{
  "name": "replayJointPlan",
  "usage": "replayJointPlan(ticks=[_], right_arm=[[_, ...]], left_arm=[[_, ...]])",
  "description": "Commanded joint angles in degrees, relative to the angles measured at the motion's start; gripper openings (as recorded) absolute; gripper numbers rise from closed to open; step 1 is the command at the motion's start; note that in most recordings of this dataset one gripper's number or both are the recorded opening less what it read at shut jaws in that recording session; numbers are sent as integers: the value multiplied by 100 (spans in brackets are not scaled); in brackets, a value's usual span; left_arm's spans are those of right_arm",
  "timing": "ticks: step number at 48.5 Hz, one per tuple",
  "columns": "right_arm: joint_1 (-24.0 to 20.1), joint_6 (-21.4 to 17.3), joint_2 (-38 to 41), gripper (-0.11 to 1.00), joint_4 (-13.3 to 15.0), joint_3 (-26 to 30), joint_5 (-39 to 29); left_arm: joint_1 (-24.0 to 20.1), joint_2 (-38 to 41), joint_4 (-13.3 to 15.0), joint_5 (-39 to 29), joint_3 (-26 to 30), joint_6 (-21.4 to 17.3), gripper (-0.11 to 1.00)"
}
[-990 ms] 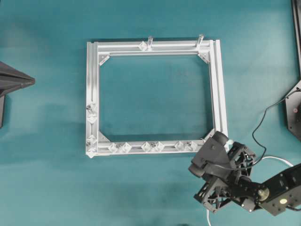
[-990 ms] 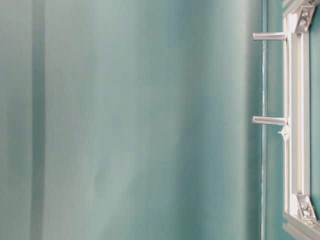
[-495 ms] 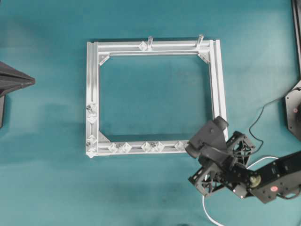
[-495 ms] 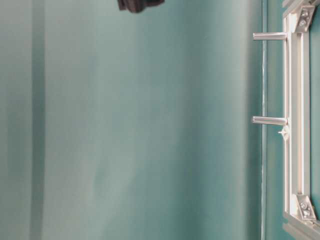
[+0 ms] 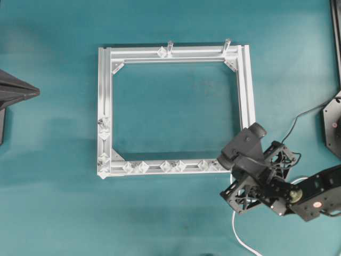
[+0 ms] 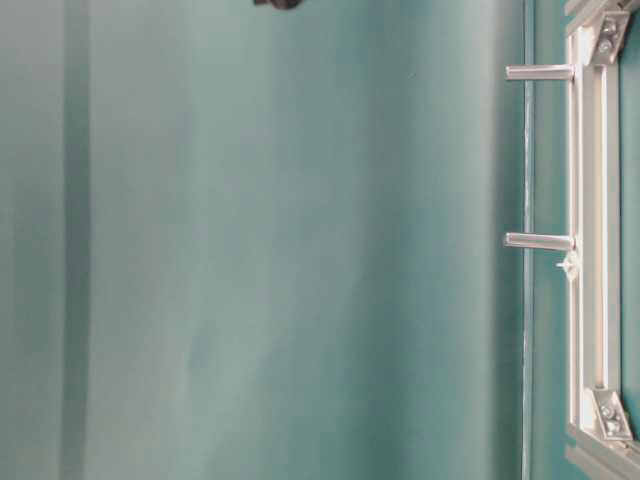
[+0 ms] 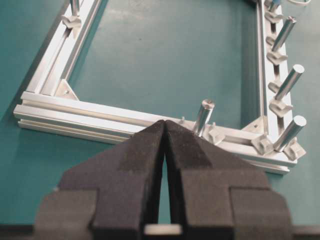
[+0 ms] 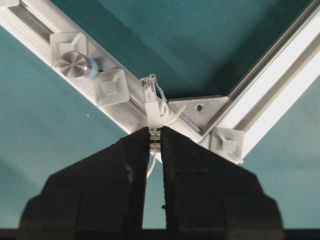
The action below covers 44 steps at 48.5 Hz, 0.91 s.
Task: Move the cable alternately left and right between 8 closely spaced pins so it hooks onto each one.
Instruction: 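Lift the cable and carry it to the frame's bottom-right corner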
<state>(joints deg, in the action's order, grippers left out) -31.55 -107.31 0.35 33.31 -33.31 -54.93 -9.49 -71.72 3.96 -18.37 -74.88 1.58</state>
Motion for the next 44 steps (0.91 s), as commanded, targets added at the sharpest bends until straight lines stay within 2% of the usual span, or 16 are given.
replayJointPlan(ticks=[1, 28, 40, 44], right_arm=[[9, 0, -176, 9, 26, 35, 9], [202, -35, -132, 9, 35, 44, 185], [536, 62, -132, 9, 44, 35, 185], [729, 255, -132, 9, 44, 35, 308]], left_arm=[[-18, 35, -9, 35, 53, 44, 0], [-18, 35, -9, 26, 53, 44, 0], [-18, 35, -9, 26, 53, 44, 0], [-18, 35, -9, 26, 53, 44, 0]])
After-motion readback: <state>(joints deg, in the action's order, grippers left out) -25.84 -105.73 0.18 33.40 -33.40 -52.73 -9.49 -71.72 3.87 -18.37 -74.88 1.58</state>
